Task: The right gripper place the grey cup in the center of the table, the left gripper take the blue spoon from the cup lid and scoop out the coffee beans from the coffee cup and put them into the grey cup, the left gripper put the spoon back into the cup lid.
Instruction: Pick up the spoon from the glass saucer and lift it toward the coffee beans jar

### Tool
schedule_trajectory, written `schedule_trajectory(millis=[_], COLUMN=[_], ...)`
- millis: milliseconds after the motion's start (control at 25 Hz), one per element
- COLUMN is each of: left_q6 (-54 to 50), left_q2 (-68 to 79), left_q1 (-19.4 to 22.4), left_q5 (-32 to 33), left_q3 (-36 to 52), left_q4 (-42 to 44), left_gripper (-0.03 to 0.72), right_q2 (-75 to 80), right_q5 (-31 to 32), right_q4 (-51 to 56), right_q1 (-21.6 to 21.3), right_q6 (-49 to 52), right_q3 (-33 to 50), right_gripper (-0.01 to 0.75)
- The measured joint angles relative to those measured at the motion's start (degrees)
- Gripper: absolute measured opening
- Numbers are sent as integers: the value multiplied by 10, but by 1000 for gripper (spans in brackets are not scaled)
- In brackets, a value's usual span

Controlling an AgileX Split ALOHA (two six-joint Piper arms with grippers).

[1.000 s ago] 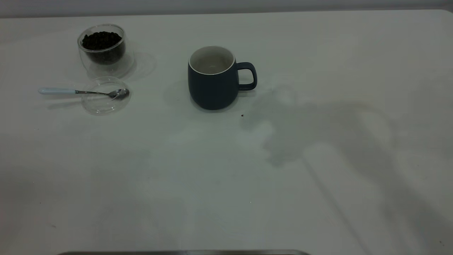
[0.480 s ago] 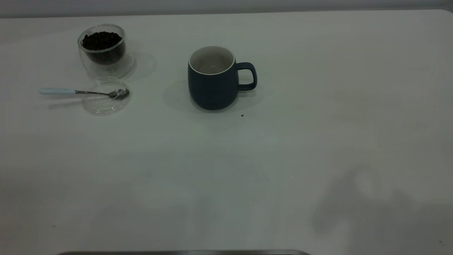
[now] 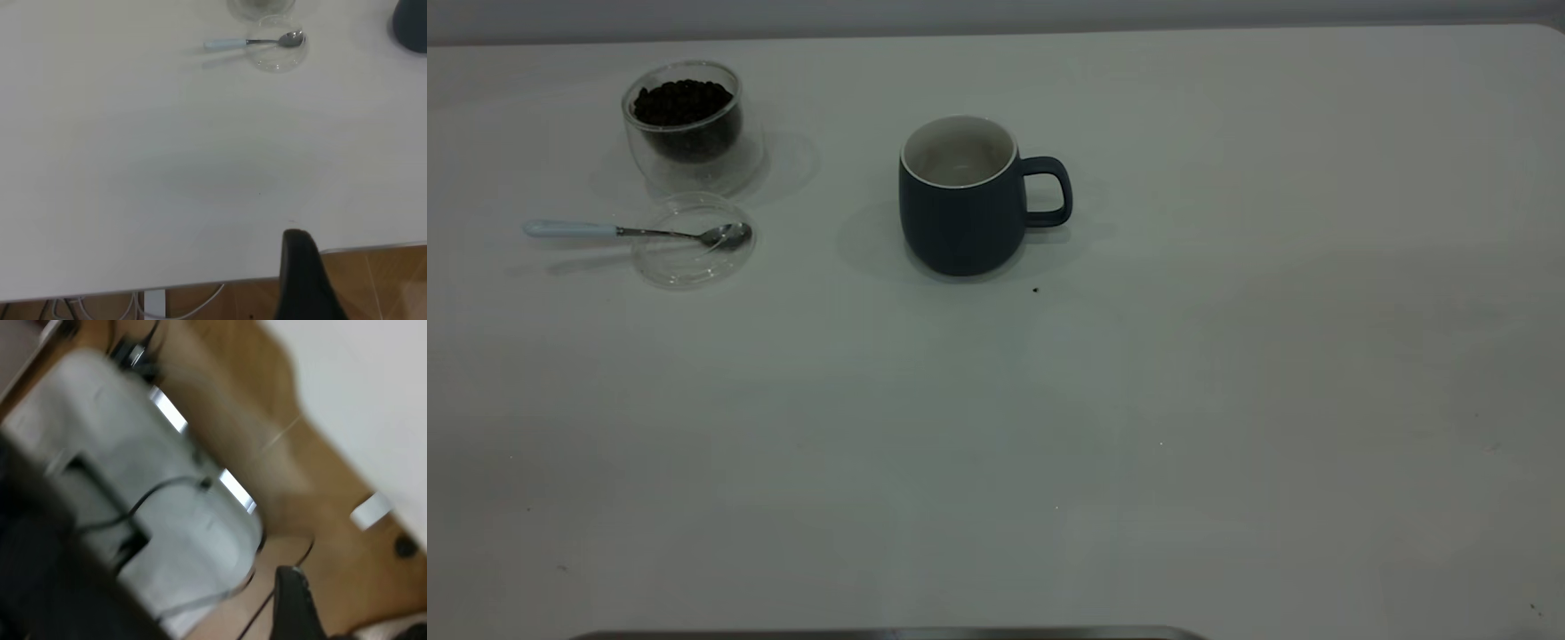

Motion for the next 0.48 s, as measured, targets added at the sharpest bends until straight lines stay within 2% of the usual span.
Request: schedule_trajectory(millis=[240,320,480], left_q6=[0,0,0], left_q2=[0,0,0], left_q1=[0,0,0], left_q5=[0,0,0], left_q3=[0,0,0], left_q4=[0,0,0], left_gripper=[512,512,512], right_q2=[-128,-168,-250], right_q5=[-9,-11,-12], right_q4=[-18,-23,-26], right_q1=[-116,-132,-135], right_q6=[29,53,79], right_q3=[1,2,3], right_gripper=[457,457,457])
